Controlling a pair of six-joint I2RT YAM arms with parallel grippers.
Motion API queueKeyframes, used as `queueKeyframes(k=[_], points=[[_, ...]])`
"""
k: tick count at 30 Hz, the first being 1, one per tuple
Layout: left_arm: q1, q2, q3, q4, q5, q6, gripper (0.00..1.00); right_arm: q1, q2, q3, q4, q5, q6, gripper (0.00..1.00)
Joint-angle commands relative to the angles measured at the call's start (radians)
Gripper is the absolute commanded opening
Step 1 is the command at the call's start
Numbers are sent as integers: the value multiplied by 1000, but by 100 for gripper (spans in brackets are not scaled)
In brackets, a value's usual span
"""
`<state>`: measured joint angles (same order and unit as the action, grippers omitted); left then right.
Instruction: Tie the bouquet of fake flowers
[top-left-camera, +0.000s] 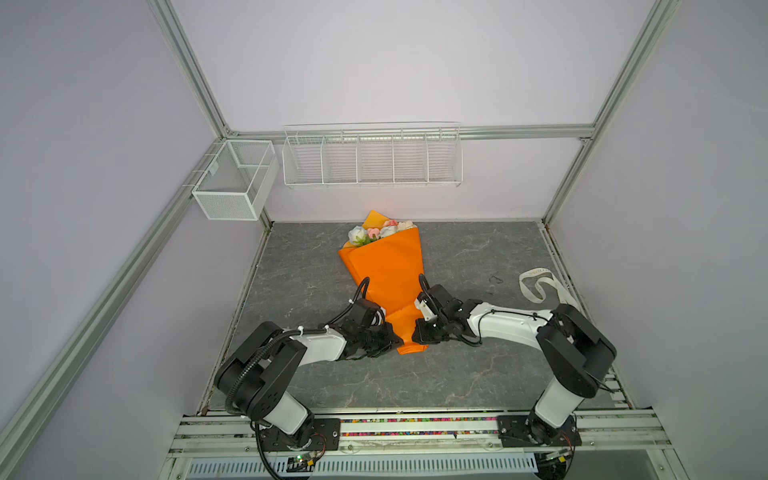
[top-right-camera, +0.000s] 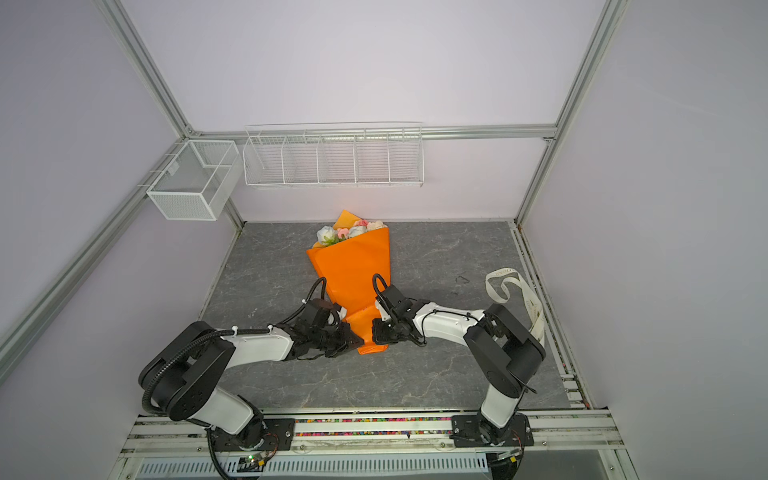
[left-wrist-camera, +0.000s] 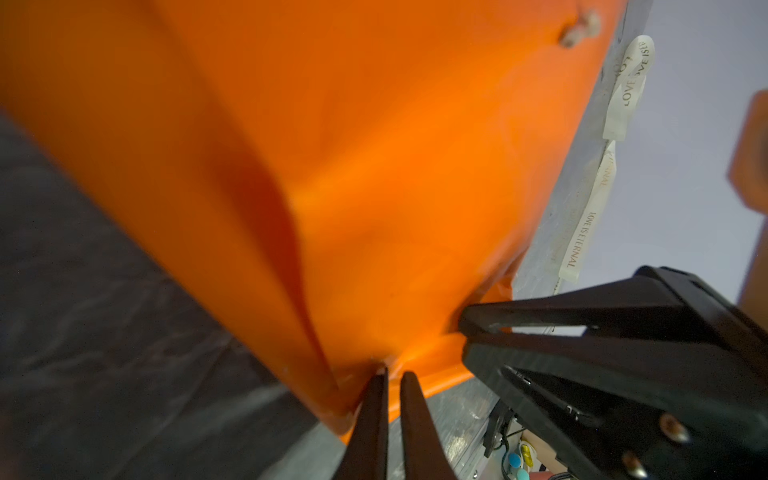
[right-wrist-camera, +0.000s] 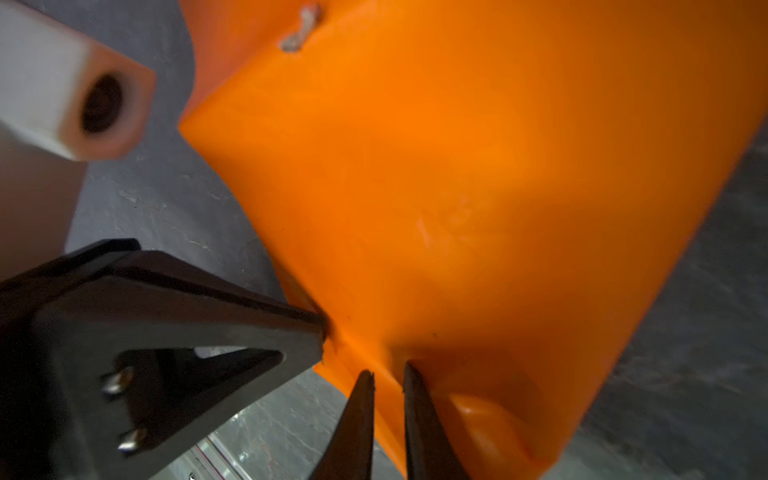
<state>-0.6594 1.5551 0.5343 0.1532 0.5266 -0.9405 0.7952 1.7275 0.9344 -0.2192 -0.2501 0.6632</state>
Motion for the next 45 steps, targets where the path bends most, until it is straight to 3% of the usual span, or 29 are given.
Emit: queueKeyframes(k=[1,9,16,21,31,37,45], points=[[3,-2,9,-35,-29,24,10,-3,-6,-37,47,-17,47,18],[3,42,30,4,17,23,10,-44,-155,-49,11,-50,33,21],[3,34,39,-11,24,27,10,-61,-64,-99,-54,-81,19,17],[4,34,46,-27,25,38,10,-55,-58,-171,-67,-43,29,17],[3,38,49,-36,33,41,8,-78,-181,-90,-130,-19,-3,20],[4,31,43,-29,48,42,8,-107,-95,-19,-133,0,-33,19],[4,-80,40,-21,49,9,9,-107,-28,-86,-151,27,-33,17]])
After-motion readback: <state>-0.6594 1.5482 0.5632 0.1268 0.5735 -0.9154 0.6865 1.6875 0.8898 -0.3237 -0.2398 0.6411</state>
